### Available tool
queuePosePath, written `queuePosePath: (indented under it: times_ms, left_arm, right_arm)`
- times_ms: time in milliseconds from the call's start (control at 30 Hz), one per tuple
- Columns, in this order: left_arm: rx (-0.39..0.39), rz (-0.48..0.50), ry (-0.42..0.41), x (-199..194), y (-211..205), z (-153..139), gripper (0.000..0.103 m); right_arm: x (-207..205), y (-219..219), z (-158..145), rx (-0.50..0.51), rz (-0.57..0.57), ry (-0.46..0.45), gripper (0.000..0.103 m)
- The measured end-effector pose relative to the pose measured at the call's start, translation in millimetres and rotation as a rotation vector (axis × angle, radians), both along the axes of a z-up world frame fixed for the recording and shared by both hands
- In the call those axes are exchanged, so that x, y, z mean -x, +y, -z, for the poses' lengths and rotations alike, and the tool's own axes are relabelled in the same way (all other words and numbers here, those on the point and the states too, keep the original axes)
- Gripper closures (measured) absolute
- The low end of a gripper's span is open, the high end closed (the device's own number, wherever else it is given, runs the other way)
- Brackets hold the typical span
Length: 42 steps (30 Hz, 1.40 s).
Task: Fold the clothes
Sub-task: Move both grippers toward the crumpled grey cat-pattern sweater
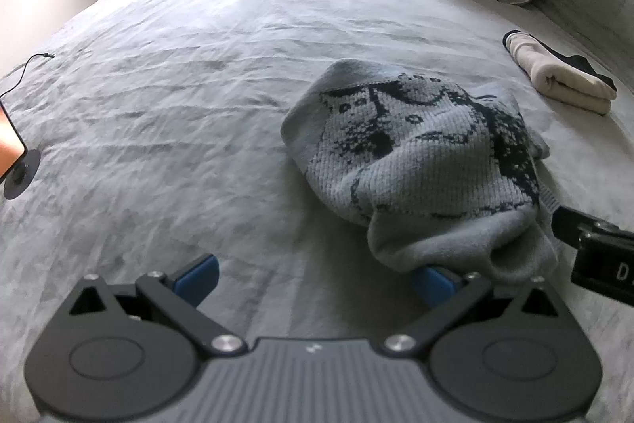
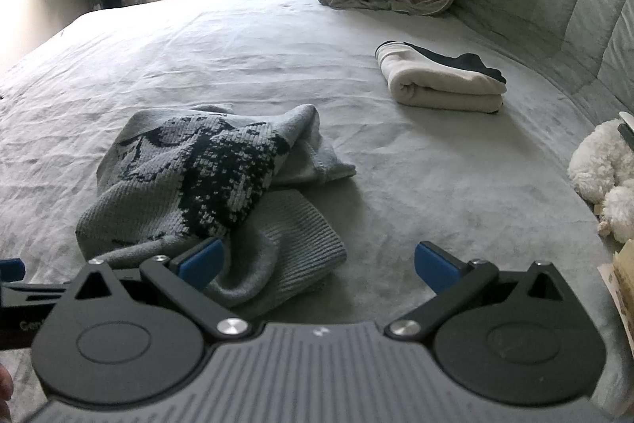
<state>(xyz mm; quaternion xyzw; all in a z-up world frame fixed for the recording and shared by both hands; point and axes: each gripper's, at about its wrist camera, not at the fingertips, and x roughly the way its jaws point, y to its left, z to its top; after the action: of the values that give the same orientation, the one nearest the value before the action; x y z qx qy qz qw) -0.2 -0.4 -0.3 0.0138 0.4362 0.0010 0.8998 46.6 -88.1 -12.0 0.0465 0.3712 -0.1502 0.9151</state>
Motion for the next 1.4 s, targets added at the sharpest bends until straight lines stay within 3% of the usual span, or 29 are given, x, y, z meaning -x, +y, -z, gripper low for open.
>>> queuePosePath:
  times_ms: [1000, 1400]
  left_arm:
    - [-0.03, 0.004, -0.013, 3, 7, -5, 0.001]
    - [-0.004, -0.021, -0.043, 2, 25, -34, 0.001]
  right_arm:
    - [0, 1, 1, -0.006, 0.008, 0.011, 0.0]
    - [1, -2, -20, -0.141, 0.047, 0.0, 0.0]
